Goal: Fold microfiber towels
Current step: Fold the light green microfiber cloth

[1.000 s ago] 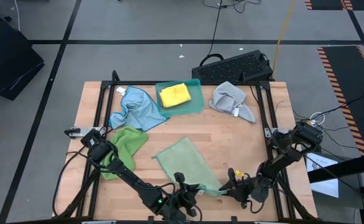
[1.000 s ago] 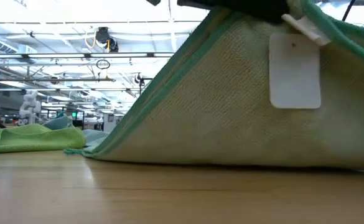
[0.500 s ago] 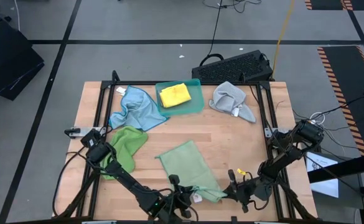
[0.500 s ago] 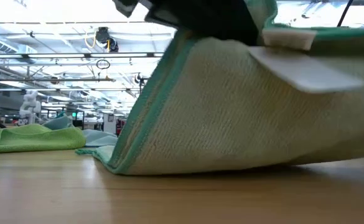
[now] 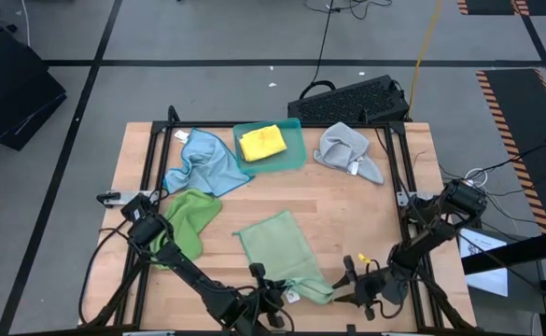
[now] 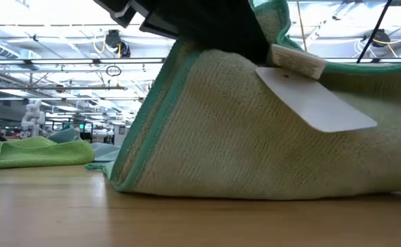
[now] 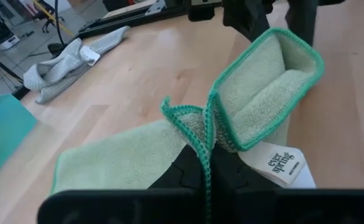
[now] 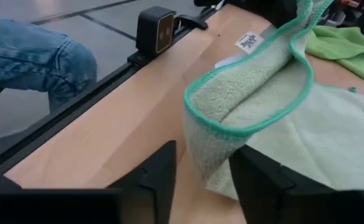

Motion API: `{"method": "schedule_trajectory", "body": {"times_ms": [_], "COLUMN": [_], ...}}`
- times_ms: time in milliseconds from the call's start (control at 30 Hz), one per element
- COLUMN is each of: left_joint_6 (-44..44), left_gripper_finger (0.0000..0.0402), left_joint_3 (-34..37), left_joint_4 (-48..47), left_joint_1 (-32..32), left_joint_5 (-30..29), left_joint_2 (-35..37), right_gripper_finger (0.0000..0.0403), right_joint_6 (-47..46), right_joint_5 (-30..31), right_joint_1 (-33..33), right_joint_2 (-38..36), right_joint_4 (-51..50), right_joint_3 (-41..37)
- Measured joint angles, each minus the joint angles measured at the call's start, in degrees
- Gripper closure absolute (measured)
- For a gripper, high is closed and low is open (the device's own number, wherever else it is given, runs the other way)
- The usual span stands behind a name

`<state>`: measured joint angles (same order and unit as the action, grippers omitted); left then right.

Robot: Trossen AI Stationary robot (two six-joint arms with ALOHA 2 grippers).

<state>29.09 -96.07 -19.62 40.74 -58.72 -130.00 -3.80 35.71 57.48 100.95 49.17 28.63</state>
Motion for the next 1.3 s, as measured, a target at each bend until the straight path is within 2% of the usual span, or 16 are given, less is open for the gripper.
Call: {"method": "schedule_trajectory", "body": {"times_ms": [267,433,667,800,1033,1300], "left_joint_6": [4.16,8.81,12.62,14.05,14.68,14.85], "left_gripper_finger": [0.0395,0.0389,0.0394,0.0388,0.0389,0.0392], "left_joint_3": [0.00,0.00,0.00,0.00,0.00,0.00], "left_joint_4": [-2.24,-5.98,-6.51,-6.49,-6.43,-6.69], "left_joint_1": [-1.77,-2.68,-2.90,-2.85,-2.89,-2.91], "left_joint_5": [0.09,0.13,0.23,0.27,0.33,0.46], "left_joint_2": [-0.01,0.00,-0.02,-0.02,-0.02,-0.02], "right_gripper_finger": [0.0181,0.0166,0.0161,0.0160,0.0160,0.0160], "right_joint_6": [-1.04,-4.31,-4.18,-3.57,-10.39,-11.64], "right_joint_5": [2.29,9.91,16.50,15.71,13.68,10.57], "right_joint_1": [1.57,1.79,2.25,1.23,-0.02,-0.09], "right_joint_2": [0.00,0.00,0.00,0.00,0.00,0.00], "right_joint_4": [-14.53,-22.90,-23.00,-23.32,-24.51,-24.22], "right_joint_3": [6.69,10.69,10.96,10.96,10.96,10.96]}}
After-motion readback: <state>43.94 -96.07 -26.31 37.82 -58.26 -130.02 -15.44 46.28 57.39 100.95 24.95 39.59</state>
